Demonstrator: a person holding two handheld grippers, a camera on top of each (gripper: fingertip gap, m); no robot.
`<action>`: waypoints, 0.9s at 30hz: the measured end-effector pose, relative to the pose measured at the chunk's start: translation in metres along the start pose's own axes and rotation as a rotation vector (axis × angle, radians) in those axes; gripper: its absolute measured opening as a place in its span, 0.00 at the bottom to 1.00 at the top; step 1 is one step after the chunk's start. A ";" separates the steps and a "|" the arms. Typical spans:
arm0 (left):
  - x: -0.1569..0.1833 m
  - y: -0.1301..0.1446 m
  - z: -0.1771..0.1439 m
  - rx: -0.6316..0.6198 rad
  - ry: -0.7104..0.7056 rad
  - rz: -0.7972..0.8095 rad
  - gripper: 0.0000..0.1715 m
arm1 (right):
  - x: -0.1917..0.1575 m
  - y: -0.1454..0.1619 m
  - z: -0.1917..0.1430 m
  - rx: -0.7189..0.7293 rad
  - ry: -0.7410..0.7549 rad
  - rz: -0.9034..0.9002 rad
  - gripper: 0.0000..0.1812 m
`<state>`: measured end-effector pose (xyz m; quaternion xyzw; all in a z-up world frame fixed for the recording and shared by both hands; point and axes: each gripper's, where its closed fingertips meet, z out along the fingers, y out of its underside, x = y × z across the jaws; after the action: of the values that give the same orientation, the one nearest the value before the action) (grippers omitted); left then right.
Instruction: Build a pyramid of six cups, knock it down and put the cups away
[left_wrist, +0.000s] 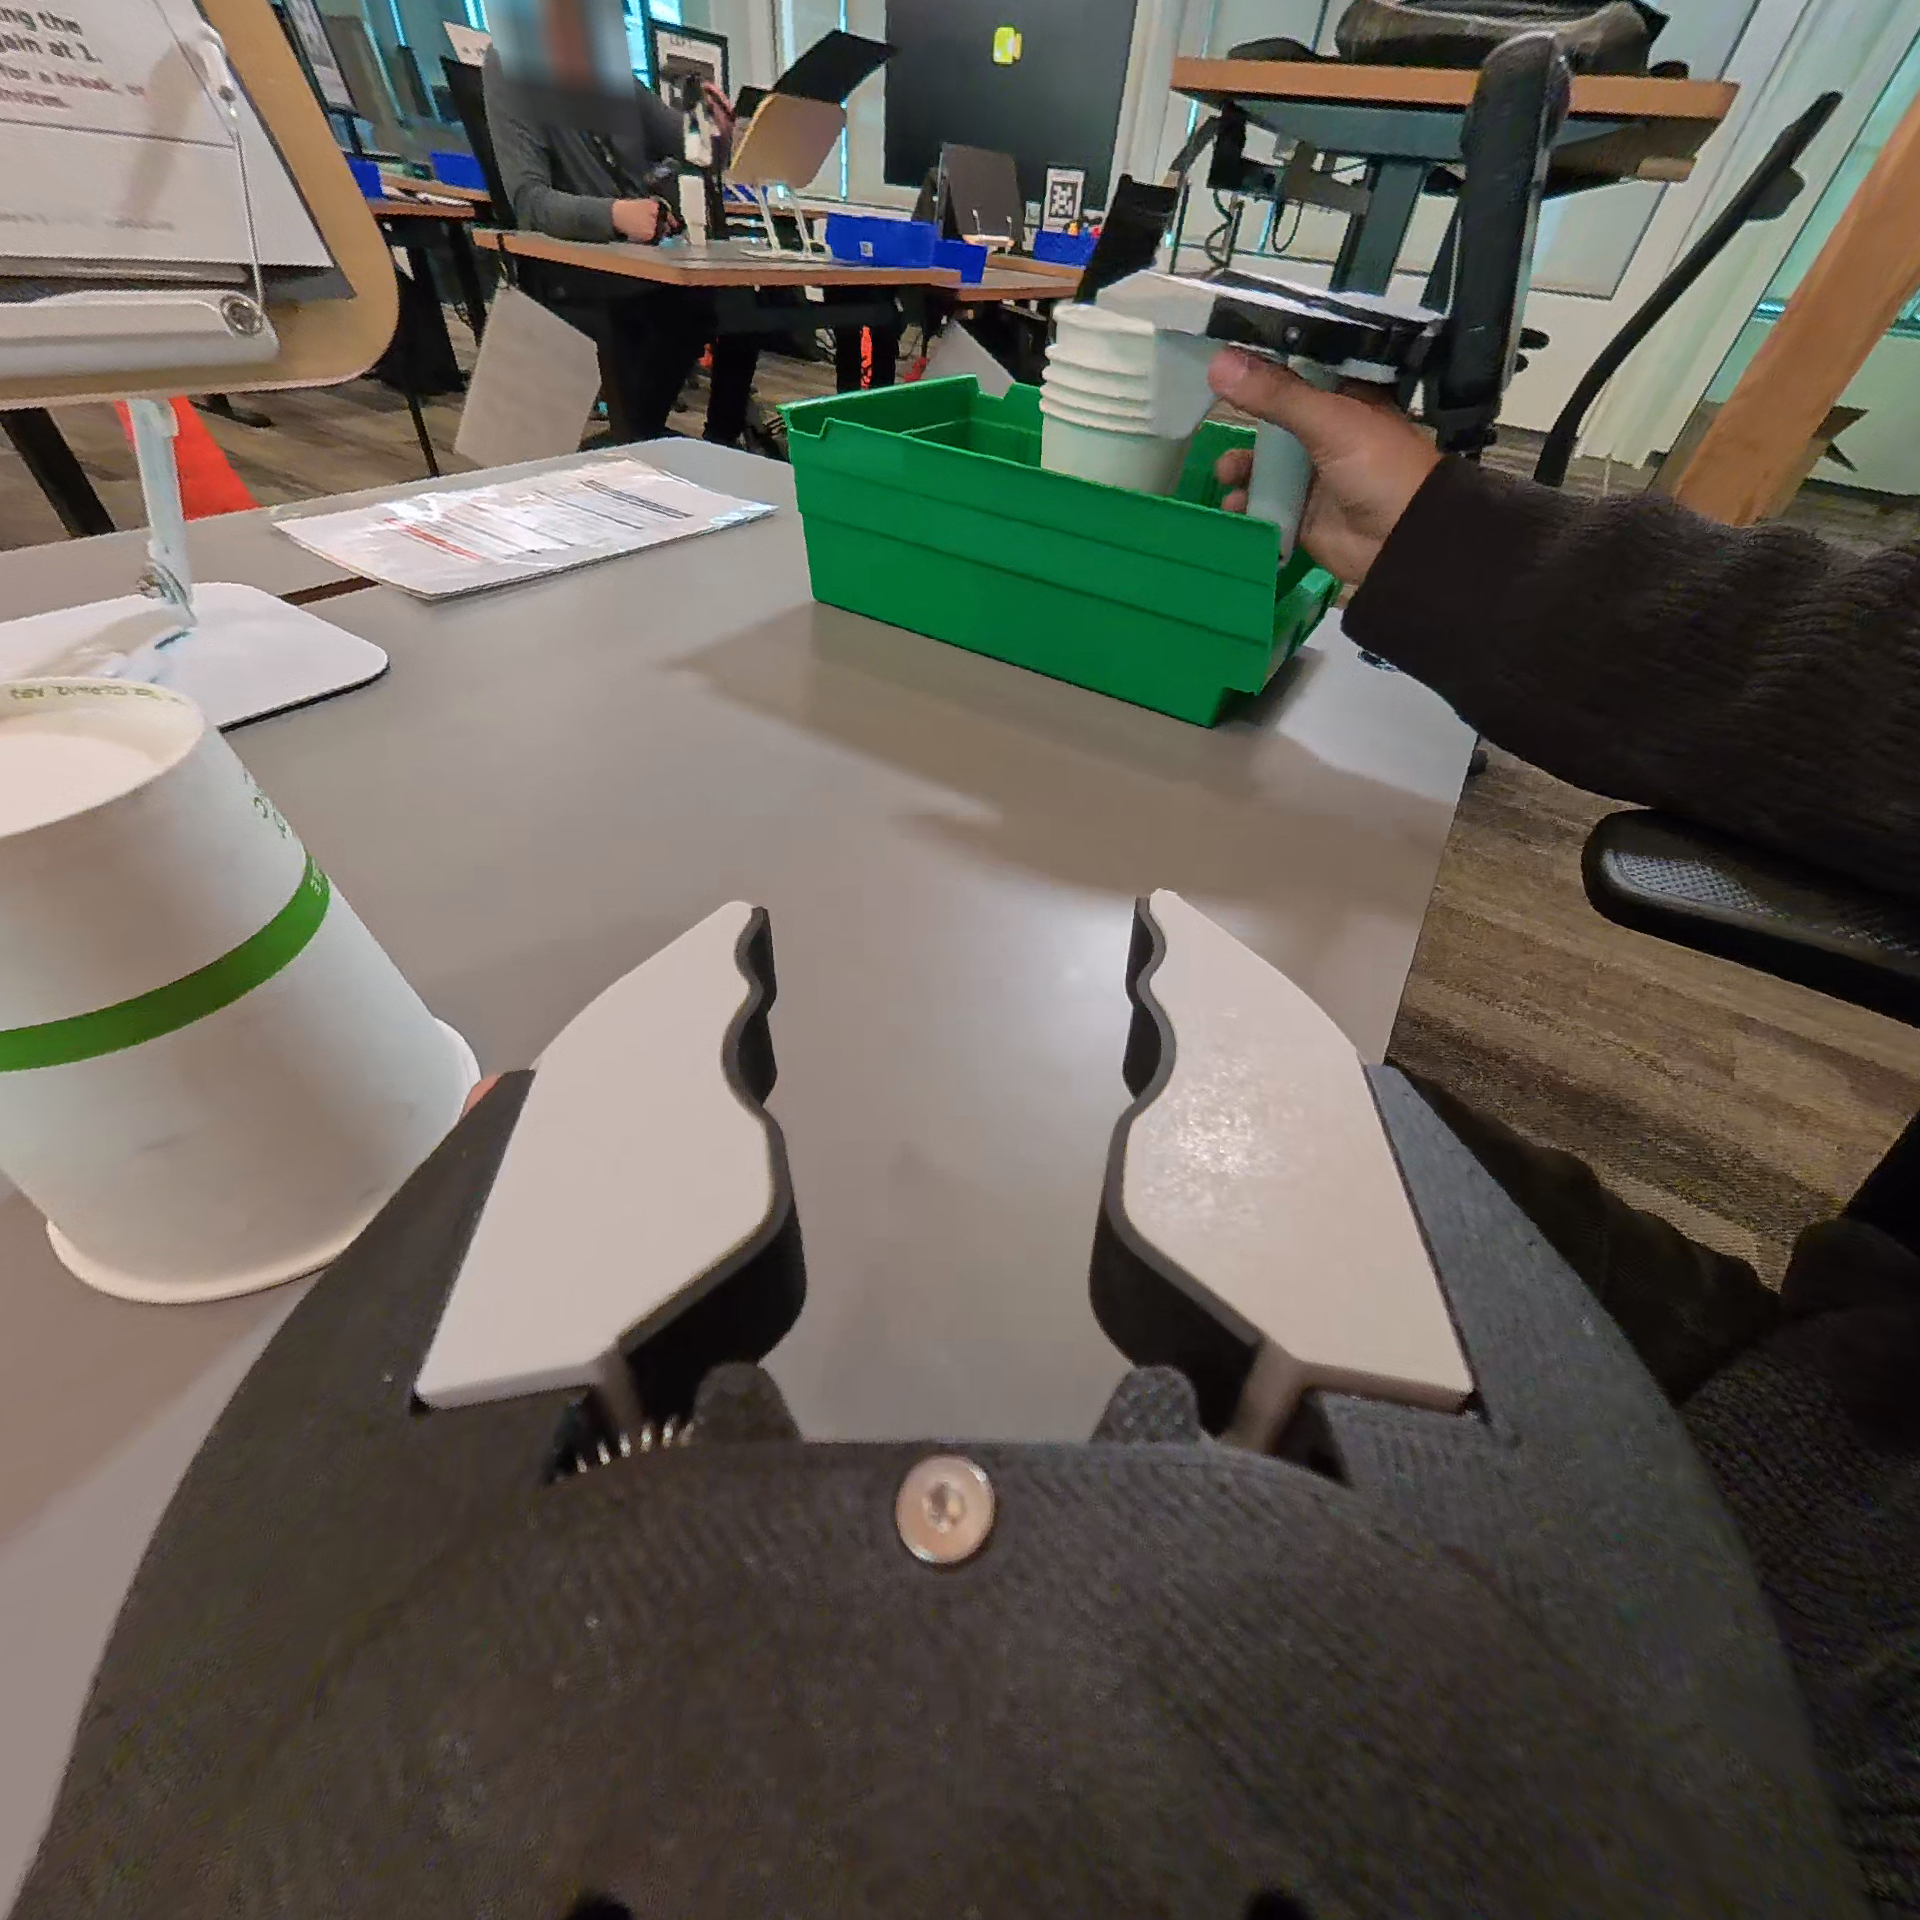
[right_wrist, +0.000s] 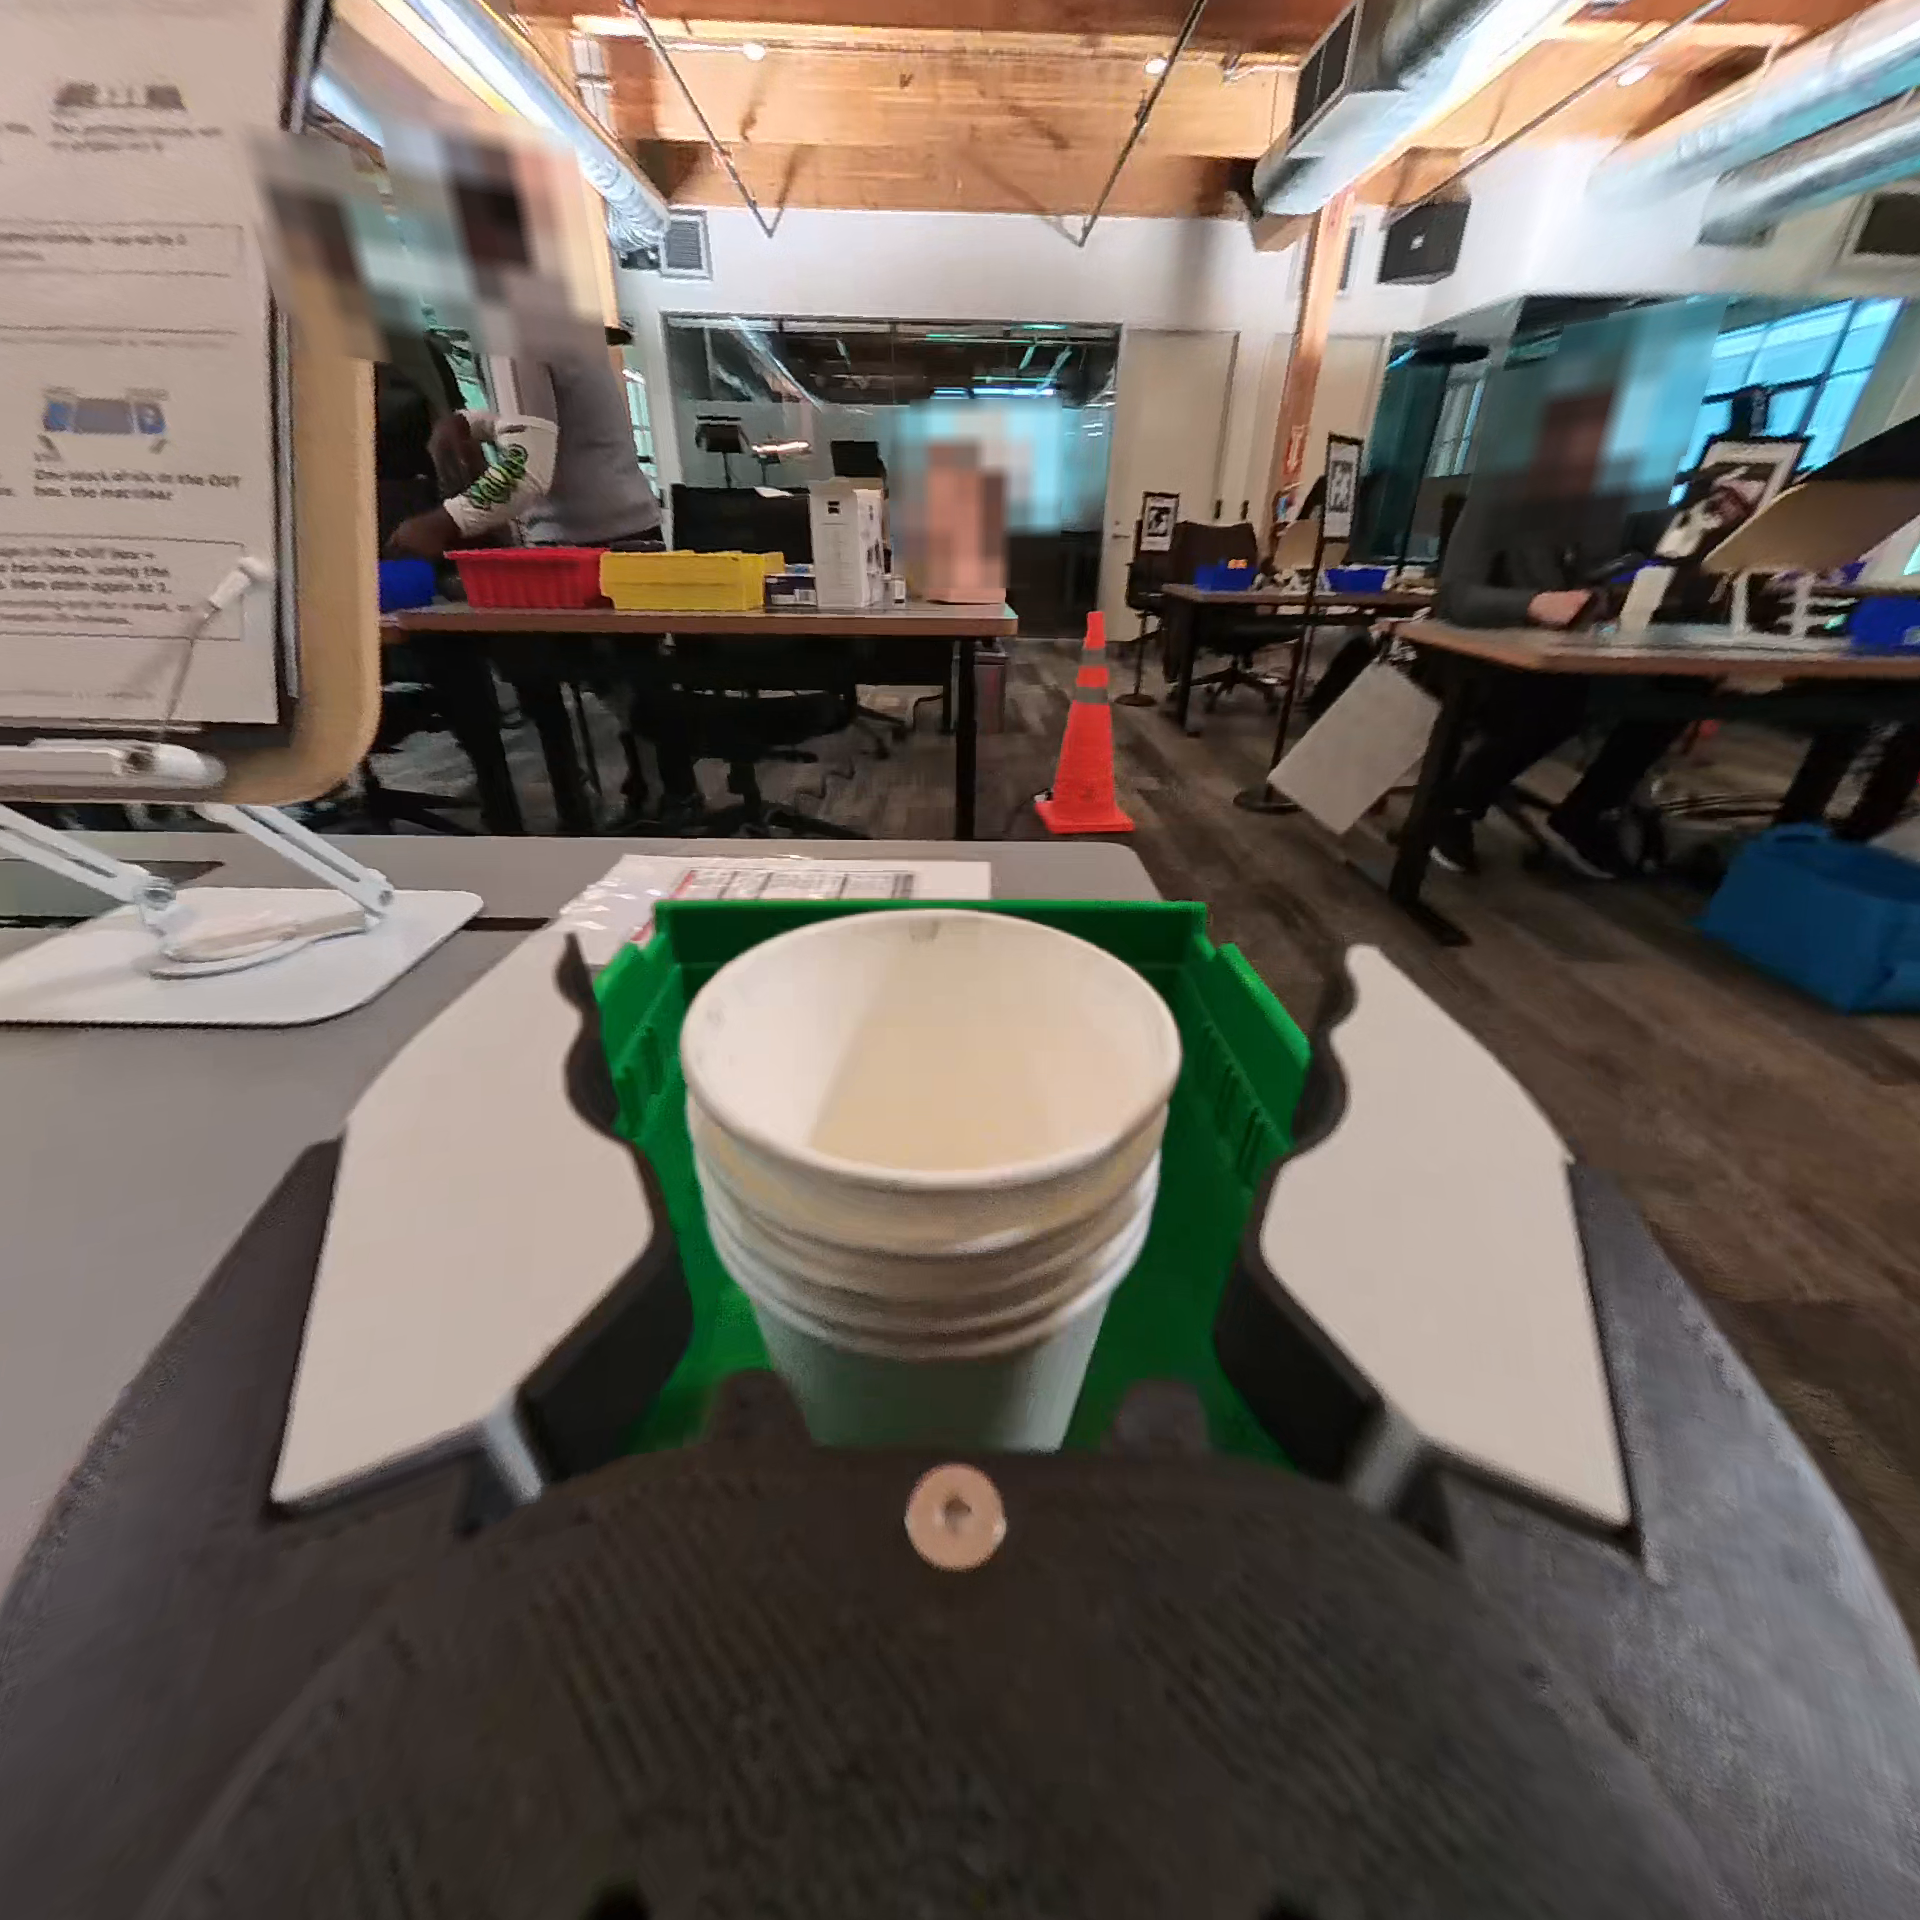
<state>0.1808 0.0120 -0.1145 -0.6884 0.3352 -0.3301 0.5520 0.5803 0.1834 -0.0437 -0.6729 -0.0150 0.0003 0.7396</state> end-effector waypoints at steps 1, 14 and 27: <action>-0.001 0.000 0.000 -0.002 0.001 -0.003 0.39 | -0.001 -0.001 -0.003 0.000 -0.017 0.025 0.73; -0.070 -0.010 -0.007 0.024 -0.301 0.032 0.39 | -0.176 -0.077 -0.052 0.111 -0.469 0.461 0.38; -0.159 0.000 -0.013 -0.089 -0.580 0.125 0.47 | -0.378 0.023 -0.127 -0.142 -0.764 0.103 0.64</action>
<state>0.0818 0.1366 -0.1256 -0.7554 0.2193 -0.0701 0.6134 0.2058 0.0514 -0.0865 -0.6736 -0.2555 0.2867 0.6315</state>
